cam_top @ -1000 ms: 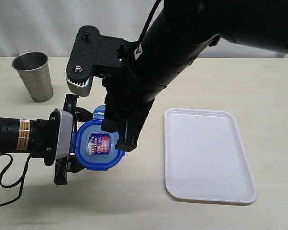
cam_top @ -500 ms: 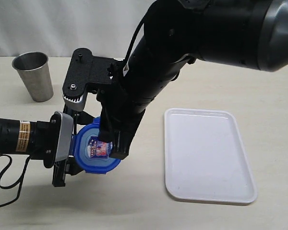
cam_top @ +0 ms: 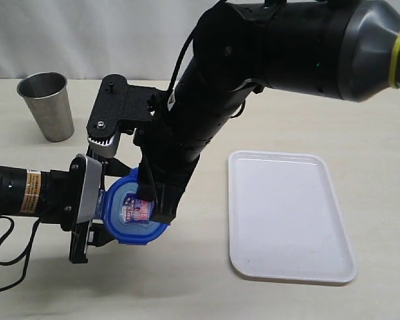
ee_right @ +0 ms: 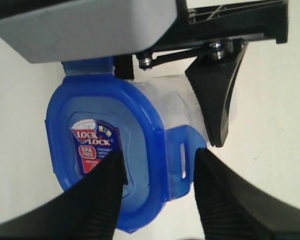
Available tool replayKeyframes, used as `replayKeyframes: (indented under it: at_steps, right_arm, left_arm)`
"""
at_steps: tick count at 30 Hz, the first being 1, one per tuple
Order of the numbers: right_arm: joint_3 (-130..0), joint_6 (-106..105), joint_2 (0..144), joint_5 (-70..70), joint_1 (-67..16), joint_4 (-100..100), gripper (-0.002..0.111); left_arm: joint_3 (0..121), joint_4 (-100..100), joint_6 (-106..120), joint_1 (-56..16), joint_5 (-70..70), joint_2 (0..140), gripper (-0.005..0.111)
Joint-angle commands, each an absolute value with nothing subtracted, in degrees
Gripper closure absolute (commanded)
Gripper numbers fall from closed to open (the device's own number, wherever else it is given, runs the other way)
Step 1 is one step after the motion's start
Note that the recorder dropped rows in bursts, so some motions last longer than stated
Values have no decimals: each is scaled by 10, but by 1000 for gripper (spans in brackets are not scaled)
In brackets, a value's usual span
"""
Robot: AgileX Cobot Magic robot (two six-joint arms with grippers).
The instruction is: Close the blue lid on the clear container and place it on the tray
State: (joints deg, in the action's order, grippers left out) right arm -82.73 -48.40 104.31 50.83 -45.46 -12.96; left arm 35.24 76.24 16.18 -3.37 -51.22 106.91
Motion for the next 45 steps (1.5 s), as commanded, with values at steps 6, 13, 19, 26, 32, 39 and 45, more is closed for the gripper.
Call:
replayKeyframes:
  at_steps: [6,13,19,26,32,39,45]
  right_arm:
    - [-820,-503,1077,547,-454,-173,66]
    - [-820,-503,1081,549,-454,-173,68]
    - [-849,-433,1075,540,-454,-116,68]
    - [-924,-270,1053,538,-454,-17,68]
    - [-946,-177,1025,514,-454,-8,68]
    - [-946,-23,1029,570,-453,-3,72]
    - [-946,-31,1068,591,-453,-6,104]
  left_arm:
    - [355,748,117,-37,-579,1064,107]
    - [355,749,108,-37,-580,1064,107]
    - [355,742,60,-37,-580,1064,107]
    - [355,702,-63,-37,-566,1064,107]
    - [355,674,-125,-37,-535,1064,107]
    - [355,663,-155,-37,-528,1064,107]
    - [355,669,-181,-37,-545,1064,107]
